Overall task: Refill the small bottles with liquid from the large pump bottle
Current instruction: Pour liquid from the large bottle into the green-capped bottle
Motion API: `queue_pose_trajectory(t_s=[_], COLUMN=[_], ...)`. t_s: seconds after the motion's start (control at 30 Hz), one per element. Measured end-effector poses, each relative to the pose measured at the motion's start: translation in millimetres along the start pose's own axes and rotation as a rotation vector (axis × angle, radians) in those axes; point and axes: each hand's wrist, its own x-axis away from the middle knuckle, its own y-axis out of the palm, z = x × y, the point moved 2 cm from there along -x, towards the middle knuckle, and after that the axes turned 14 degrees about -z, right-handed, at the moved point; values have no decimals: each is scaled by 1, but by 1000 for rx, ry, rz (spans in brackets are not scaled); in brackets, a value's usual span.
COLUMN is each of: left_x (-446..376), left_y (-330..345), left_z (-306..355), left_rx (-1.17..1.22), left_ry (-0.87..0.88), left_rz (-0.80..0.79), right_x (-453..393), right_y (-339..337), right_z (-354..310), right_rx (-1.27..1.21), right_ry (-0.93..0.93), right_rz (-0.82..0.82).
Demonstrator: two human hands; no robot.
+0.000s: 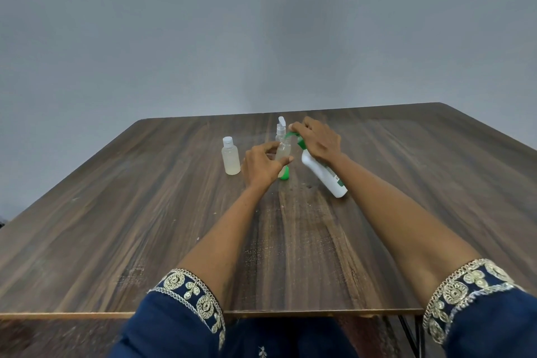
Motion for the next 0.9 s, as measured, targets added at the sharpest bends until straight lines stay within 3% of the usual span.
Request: queue_pose_trajectory(t_s=[0.23, 0.53, 0.73, 0.9], left_x=[1, 2, 0, 0], left_y=[1, 1, 0, 1], left_z=[-3, -5, 0, -4], left_rx=[0, -7, 16, 12], left_ry=[-5, -16, 0, -4], left_rz=[-9, -23, -12, -9], right_x=[-2, 2, -3, -4], right_y=[3, 4, 2, 3], right_z=[1, -2, 3, 3], right_rx=[-73, -47, 63, -36], right_ry=[23, 3, -10, 13], right_rz=[-24, 58, -35, -3])
